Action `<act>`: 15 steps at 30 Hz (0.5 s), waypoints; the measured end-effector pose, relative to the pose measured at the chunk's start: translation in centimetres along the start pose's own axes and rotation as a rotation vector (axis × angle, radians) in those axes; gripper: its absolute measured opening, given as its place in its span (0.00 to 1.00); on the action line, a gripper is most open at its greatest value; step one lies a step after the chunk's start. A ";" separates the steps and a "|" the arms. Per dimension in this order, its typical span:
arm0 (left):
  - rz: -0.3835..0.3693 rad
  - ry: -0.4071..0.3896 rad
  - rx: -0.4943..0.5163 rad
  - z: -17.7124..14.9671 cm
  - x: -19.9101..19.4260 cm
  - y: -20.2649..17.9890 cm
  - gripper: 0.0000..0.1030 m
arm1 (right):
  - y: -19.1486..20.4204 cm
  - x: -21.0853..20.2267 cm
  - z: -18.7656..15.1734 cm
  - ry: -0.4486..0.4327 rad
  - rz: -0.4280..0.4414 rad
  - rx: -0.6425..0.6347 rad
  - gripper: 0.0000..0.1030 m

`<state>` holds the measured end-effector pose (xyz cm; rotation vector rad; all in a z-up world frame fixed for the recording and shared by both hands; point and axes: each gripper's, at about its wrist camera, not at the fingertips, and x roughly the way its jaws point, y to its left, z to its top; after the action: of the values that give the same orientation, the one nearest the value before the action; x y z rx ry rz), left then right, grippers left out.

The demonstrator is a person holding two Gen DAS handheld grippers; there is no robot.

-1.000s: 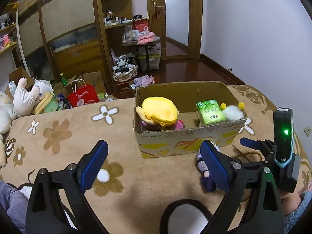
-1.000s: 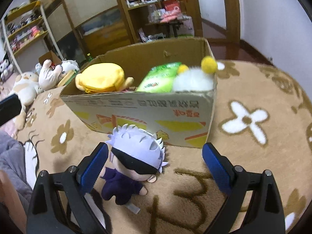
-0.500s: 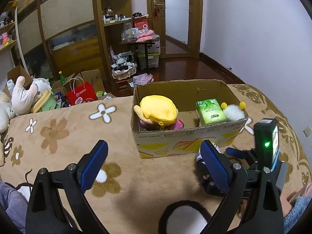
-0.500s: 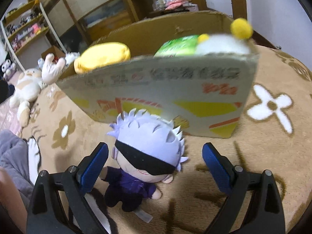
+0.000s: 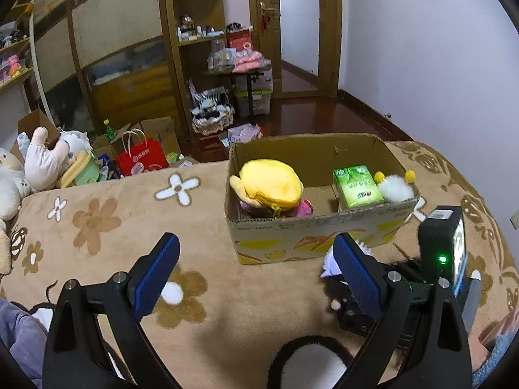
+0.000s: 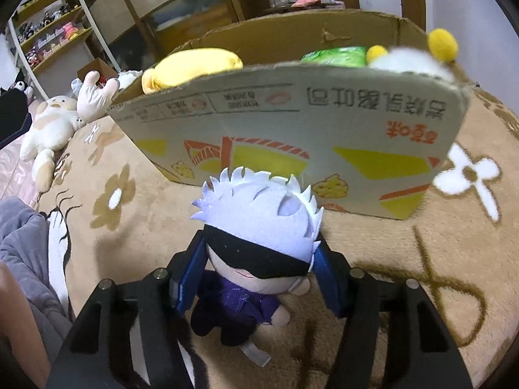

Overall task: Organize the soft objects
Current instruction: 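Lift the doll with the right gripper and release it into the box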

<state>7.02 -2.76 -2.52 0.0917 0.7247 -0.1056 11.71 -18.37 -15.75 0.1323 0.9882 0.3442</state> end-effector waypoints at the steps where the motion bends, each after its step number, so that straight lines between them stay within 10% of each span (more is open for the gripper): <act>1: 0.005 -0.007 0.001 0.0 -0.2 0.0 0.92 | 0.1 -0.5 0.0 -0.010 -0.010 -0.005 0.64; 15: 0.010 -0.111 -0.032 0.7 -3.1 0.7 0.92 | 1.5 -9.4 2.8 -0.262 -0.041 -0.074 0.64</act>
<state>5.26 -1.92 0.14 0.0587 0.6145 -0.0893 9.01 -20.12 -6.34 0.0869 0.7175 0.3161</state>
